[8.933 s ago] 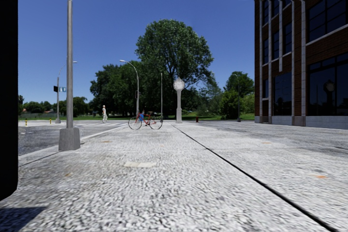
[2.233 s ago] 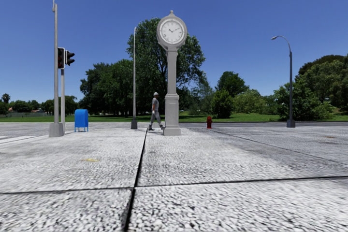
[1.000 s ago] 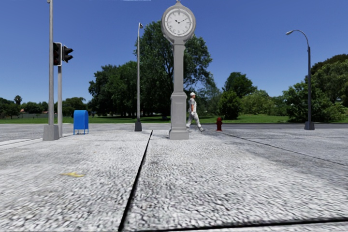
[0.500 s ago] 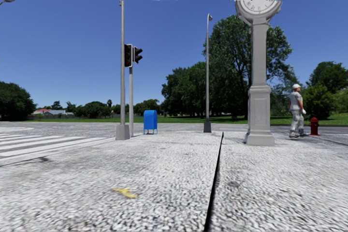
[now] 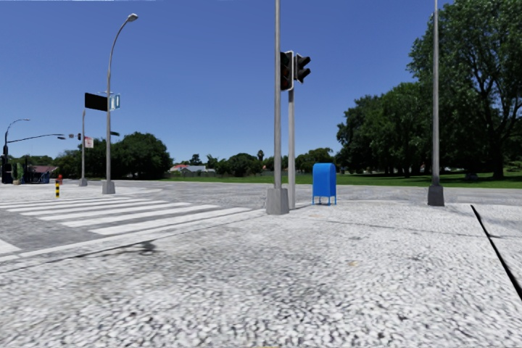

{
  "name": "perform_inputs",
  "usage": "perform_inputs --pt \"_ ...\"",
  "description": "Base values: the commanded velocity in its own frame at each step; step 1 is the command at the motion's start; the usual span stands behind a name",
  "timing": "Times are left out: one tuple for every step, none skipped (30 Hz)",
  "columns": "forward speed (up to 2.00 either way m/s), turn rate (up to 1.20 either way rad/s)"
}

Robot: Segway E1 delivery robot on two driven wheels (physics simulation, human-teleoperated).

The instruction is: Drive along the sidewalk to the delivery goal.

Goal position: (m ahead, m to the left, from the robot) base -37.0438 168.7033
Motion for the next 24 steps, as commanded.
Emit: perform_inputs --pt "2.00 0.00" --pt "2.00 0.00" --pt "2.00 0.00" --pt "2.00 0.00" --pt "2.00 0.00" --pt "2.00 0.00" --pt "2.00 0.00" --pt "2.00 0.00" --pt "2.00 0.00" --pt "2.00 0.00" --pt "2.00 0.00" --pt "2.00 0.00" --pt "2.00 0.00" --pt "2.00 0.00" --pt "2.00 0.02" --pt "2.00 0.16" --pt "2.00 0.26" --pt "2.00 0.26" --pt "2.00 0.35" --pt "2.00 0.41" --pt "2.00 0.41" --pt "2.00 0.47" --pt "2.00 0.52" --pt "2.00 0.56"
